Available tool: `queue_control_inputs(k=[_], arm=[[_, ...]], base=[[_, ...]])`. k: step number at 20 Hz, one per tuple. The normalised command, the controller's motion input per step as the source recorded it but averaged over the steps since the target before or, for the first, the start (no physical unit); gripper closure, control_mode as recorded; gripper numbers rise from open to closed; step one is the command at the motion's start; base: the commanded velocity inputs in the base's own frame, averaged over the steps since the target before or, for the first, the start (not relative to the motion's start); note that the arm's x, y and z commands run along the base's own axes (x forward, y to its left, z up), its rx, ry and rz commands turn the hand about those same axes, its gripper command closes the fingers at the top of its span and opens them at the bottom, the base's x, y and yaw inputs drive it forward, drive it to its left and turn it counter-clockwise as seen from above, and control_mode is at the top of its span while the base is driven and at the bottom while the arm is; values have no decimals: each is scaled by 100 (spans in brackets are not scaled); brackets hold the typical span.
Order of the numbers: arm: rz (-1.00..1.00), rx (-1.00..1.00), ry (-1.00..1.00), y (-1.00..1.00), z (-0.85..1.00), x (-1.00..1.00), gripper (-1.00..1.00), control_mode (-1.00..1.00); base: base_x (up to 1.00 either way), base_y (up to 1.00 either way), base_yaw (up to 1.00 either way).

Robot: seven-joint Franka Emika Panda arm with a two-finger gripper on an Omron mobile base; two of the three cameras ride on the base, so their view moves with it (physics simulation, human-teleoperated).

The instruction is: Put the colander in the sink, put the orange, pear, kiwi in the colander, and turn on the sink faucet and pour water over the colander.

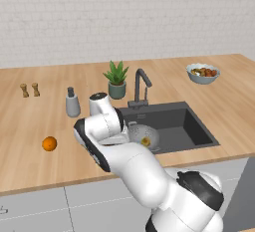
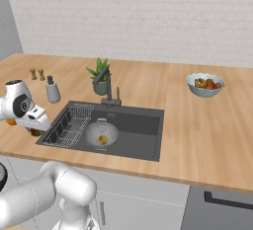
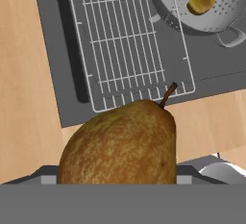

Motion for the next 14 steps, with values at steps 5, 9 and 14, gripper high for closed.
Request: queue_control_inputs(k=[5, 9, 14], arm=[[17, 9, 0, -100, 12, 3, 100, -100], [18, 12, 0, -100, 7, 10, 100, -100], [21, 15, -2, -100, 2, 19, 100, -100]], base=[[0, 0, 0], [0, 0, 0], [0, 0, 0]])
